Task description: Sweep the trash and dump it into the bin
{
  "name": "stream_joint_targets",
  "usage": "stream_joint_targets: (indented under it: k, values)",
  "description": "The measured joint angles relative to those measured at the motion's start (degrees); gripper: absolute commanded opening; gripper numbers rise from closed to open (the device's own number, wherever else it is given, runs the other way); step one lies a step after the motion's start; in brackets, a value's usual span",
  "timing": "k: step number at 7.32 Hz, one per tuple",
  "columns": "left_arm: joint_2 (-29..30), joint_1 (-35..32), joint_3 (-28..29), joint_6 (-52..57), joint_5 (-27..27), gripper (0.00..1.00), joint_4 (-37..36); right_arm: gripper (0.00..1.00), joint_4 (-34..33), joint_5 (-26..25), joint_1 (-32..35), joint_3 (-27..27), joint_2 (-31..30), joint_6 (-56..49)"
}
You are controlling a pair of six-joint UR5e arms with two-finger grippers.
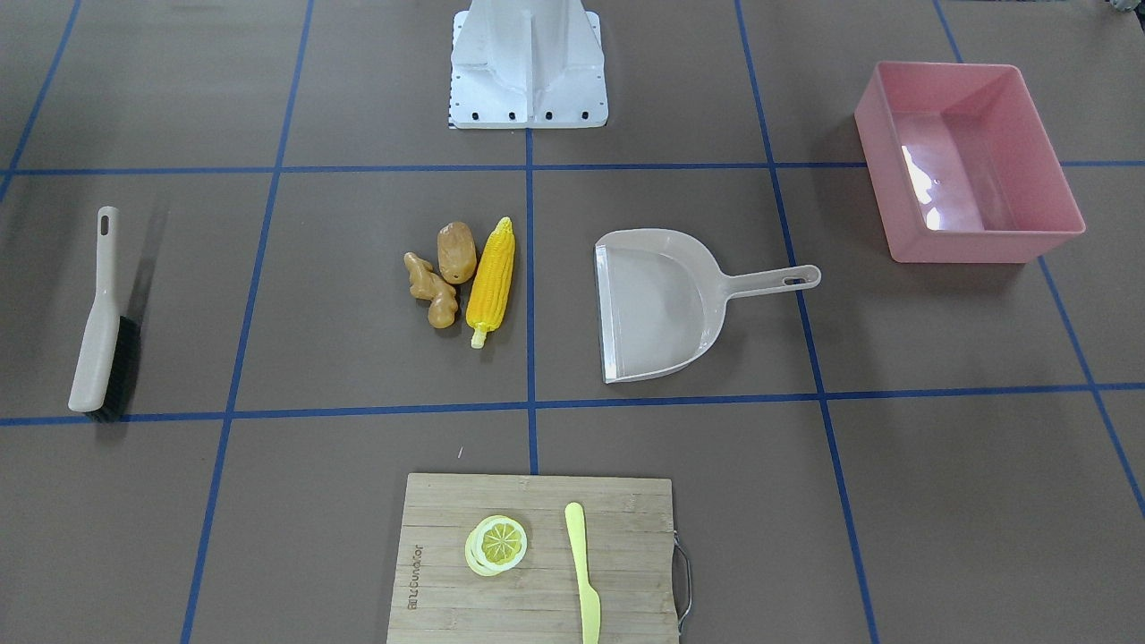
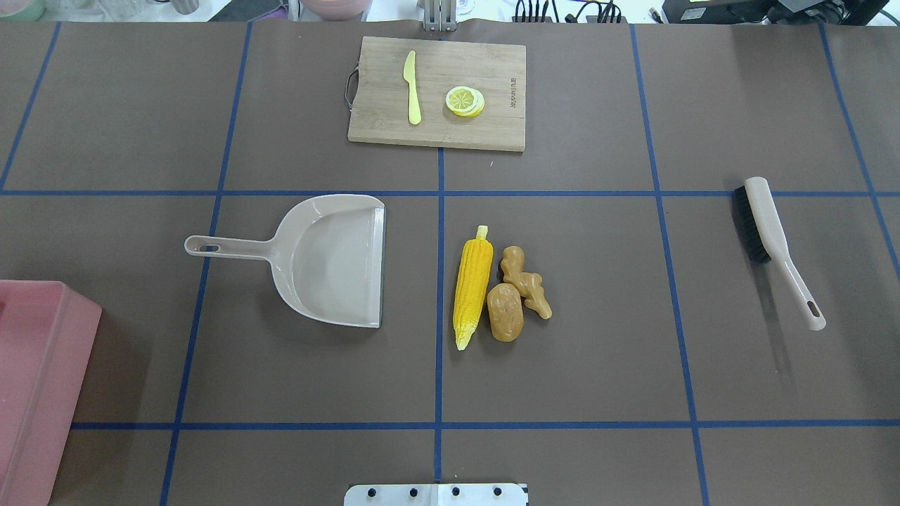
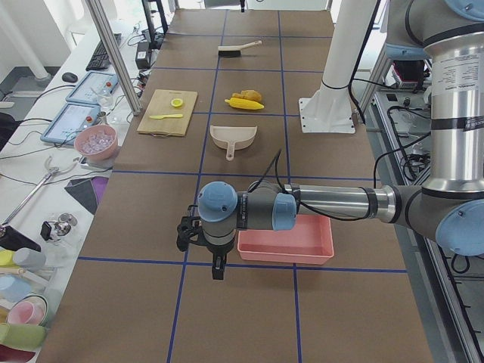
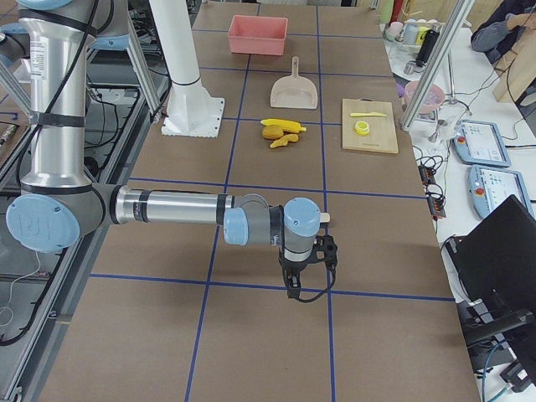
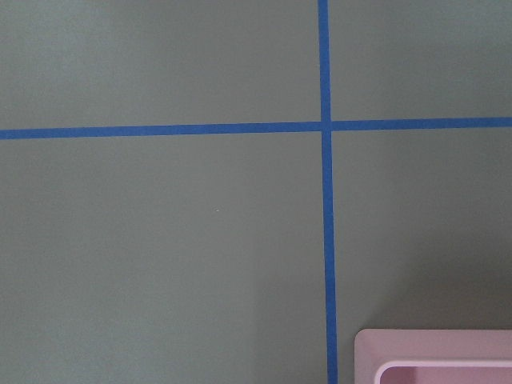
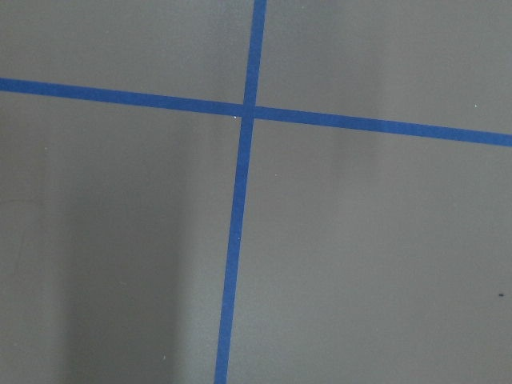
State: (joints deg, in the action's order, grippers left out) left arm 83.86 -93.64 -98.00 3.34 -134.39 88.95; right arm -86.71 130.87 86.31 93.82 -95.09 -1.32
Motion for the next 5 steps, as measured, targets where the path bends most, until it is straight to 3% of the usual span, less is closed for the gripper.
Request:
stream_joint_targets:
  k: [5]
  values:
    - [0.0,0.1,0.2,0.0,0.1,0.98,-0.1,1.00,1.9,0.0,0.0,-1.5,-0.2,-0.1]
